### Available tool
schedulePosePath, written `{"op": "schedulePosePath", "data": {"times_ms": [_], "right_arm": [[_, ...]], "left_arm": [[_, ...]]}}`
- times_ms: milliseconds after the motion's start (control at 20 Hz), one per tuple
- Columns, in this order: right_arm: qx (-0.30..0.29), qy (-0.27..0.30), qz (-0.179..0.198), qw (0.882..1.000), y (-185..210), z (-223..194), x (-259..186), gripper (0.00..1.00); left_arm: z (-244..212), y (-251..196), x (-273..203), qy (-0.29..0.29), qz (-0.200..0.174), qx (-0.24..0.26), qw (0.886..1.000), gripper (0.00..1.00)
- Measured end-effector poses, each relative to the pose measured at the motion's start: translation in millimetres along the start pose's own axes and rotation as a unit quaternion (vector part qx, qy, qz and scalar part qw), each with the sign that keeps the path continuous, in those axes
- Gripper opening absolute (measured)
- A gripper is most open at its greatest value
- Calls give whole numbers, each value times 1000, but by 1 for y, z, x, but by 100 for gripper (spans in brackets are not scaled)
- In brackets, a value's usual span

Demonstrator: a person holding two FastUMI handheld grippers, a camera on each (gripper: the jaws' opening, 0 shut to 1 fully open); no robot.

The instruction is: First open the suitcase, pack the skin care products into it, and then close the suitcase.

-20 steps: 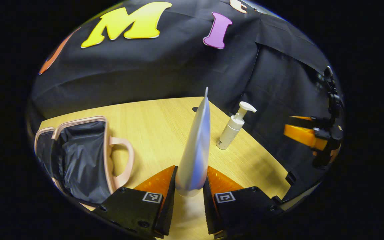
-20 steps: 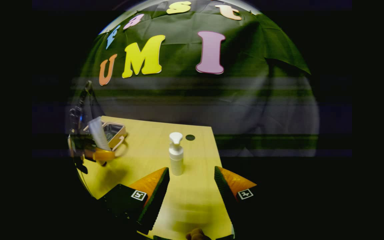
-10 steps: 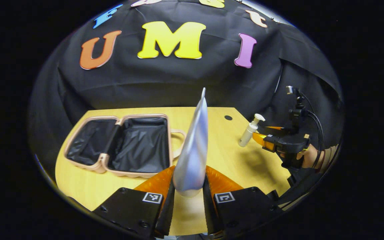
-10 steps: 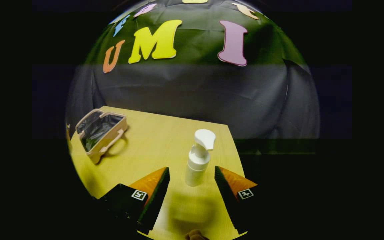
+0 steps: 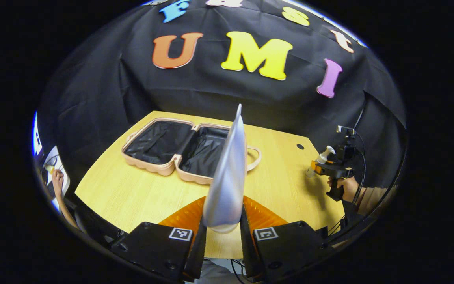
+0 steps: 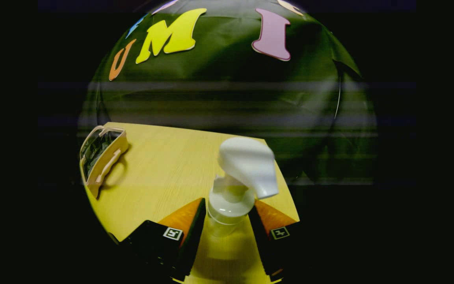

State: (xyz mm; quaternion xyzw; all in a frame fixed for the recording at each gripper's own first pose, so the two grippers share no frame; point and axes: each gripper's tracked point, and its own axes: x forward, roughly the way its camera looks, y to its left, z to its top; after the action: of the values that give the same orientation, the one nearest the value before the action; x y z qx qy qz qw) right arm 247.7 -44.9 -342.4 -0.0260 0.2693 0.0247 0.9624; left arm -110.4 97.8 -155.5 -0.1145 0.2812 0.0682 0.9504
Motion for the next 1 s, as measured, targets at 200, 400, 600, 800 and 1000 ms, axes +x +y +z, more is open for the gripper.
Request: {"op": "schedulePosePath", "data": {"times_ms": [200,400,600,800,1000], "right_arm": [[12,-1,9,1000,8,3,1,53],[18,32,18,999,16,-7,-17,48],[26,26,35,999,27,-4,-67,49],[31,-1,51,998,39,18,-126,49],[26,-19,37,999,43,19,-185,48]], "left_arm": [[12,35,-19,-11,30,-12,999,43],[42,55,-7,-25,39,-12,999,43],[74,70,20,-45,24,3,999,43],[98,72,48,-50,-5,18,999,43],[115,61,105,-45,-47,37,997,43]]}}
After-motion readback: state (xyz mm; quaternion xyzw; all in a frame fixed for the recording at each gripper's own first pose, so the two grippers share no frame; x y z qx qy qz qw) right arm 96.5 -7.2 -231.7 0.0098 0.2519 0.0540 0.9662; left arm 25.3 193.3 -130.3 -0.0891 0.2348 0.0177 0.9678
